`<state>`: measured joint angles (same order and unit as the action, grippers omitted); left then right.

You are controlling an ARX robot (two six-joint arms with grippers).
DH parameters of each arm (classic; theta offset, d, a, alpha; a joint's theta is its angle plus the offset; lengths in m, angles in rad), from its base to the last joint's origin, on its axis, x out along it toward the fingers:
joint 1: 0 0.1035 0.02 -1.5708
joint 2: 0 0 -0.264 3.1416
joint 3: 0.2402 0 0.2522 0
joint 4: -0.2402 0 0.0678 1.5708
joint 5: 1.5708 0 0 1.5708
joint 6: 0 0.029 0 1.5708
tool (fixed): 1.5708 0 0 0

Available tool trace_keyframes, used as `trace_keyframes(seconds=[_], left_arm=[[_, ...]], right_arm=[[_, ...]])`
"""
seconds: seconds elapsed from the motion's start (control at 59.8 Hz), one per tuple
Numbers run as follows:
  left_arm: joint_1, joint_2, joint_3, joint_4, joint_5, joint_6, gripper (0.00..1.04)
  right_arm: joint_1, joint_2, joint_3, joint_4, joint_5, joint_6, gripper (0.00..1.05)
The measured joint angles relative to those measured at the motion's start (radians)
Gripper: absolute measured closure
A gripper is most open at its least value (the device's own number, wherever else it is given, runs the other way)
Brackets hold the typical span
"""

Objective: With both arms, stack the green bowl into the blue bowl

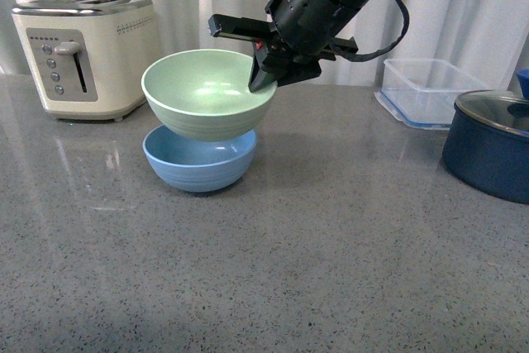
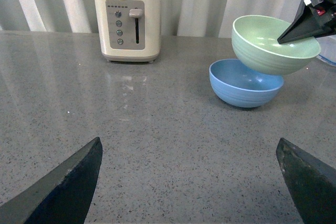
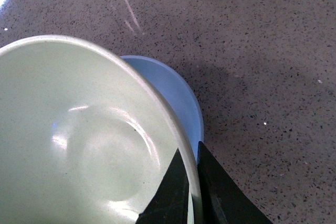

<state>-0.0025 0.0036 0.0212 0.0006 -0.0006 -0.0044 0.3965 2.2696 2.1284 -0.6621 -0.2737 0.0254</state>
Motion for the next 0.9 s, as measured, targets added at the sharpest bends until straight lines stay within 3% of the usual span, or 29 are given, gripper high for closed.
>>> trace_keyframes(seconds=[0.502,0.903], left_arm=[[0.0,0.0,0.0,0.0,0.0,0.0,0.07],[0.0,0.0,0.0,0.0,0.0,0.0,0.07]], right_arm=[[0.008,0.159,0.207,-0.077,-0.017,-0.013,1.03],[-0.025,0.149,0.151,-0.035,-0.041,0.013,0.41]])
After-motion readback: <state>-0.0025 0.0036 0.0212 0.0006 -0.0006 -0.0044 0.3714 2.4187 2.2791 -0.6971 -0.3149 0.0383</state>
